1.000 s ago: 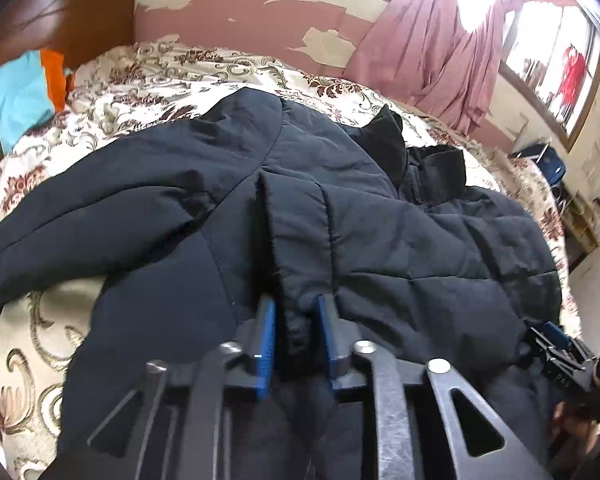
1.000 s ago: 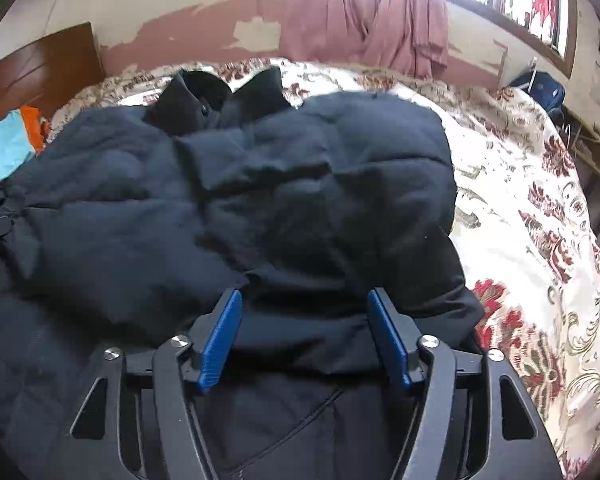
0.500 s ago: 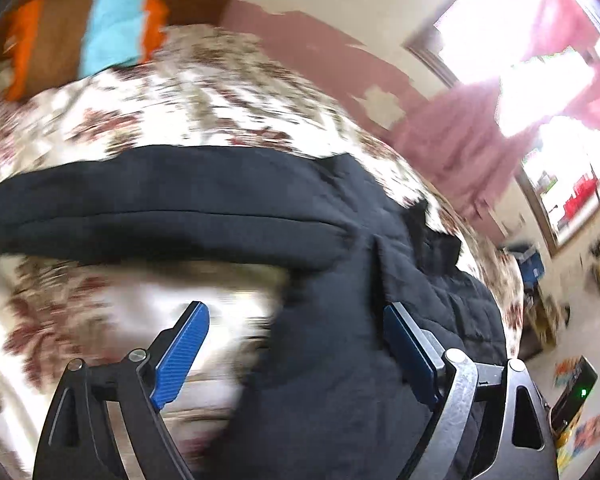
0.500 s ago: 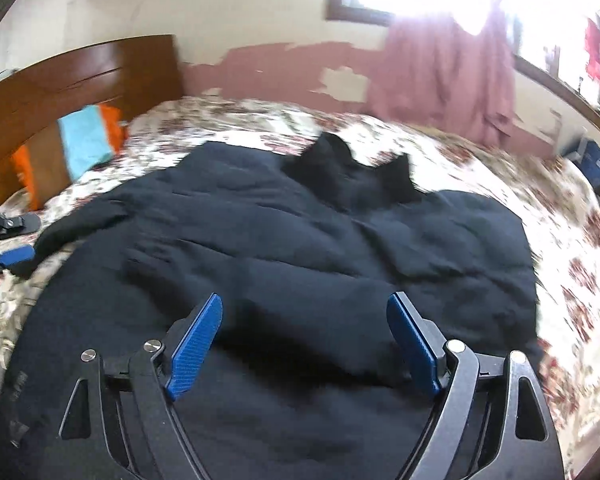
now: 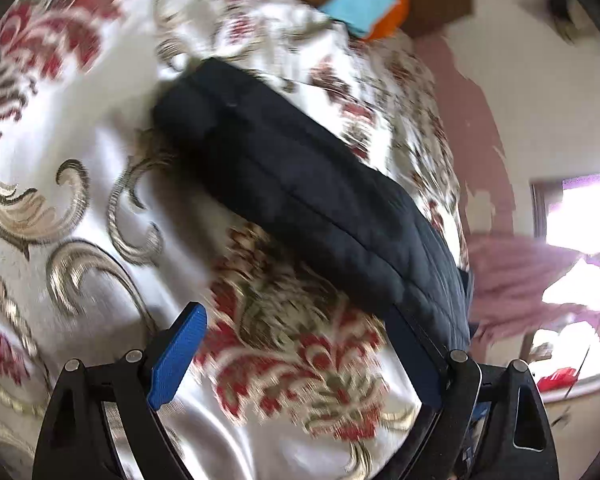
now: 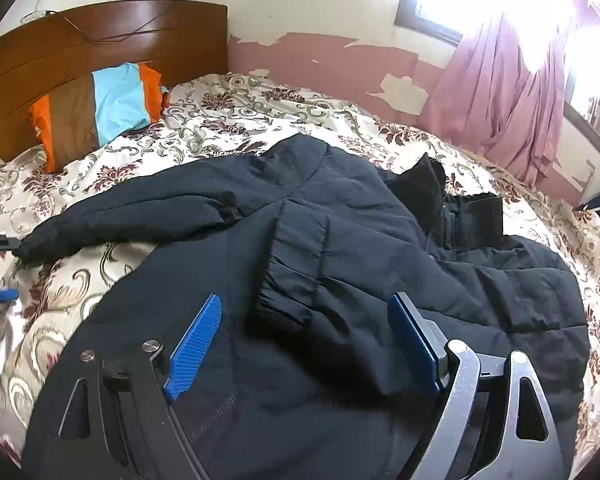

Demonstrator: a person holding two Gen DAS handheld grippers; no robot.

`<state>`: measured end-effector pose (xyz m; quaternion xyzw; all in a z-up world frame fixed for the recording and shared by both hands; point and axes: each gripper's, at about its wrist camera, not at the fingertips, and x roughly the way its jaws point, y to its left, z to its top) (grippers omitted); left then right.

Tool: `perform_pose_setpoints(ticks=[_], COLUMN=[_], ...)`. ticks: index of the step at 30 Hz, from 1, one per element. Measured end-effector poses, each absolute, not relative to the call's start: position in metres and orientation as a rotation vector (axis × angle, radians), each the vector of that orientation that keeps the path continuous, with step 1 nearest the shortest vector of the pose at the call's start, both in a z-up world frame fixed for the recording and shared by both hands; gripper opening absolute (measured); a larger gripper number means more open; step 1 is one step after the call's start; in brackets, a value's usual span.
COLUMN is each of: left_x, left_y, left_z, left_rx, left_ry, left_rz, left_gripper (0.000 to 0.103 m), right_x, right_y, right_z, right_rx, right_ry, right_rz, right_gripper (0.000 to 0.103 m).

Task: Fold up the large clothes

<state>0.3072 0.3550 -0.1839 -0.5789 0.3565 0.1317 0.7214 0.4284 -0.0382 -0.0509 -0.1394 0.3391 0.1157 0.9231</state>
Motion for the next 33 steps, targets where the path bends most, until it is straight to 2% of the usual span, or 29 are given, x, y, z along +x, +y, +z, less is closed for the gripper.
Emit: perform_pose_setpoints(ticks=[17,23,27,29,31,32,33], left_x=[0.342,0.347,0.344,0.343,0.345,0.346,0.348], left_y=[0.394,0.398,0.400,0.400,0.399,0.399,0.398], left_z=[-0.213,-0.218,-0.214,-0.209,-0.206,-0.205,-0.204], left_rx=[-1.373,-1.403,-1.395,-1.375,-1.363,-1.362,-1.367], left_ry=[0.763,0.745,0.744,0.743,0.728,0.728,0.724], left_rz=[0.268,0.257,0.303,0.333,0.323,0.322,0.316], left_gripper=[0.091,0.090,0.088,0.082,0.060,0.054,0.044], right_x=[0.479,0.483,0.484,0.482,0.479,0.476,0.470], right_y=[-0.022,-0.031,-0.038,-0.040,-0.042,-0.043,-0.045], right_z=[-0.089,-0.106,-0.110,-0.110,-0.107,-0.105,-0.102], right_rx=[-0.159,-0.084,-0.042,-0.040,-0.038,-0.035,-0.030], right_ry=[0.757,0.774,0.780,0.781,0.788,0.789,0.788], right_rz=[0.123,0.121,0.130,0.132,0.144,0.153,0.174], right_gripper=[0.082,0.095,0.097,0.097,0.097,0.097,0.097])
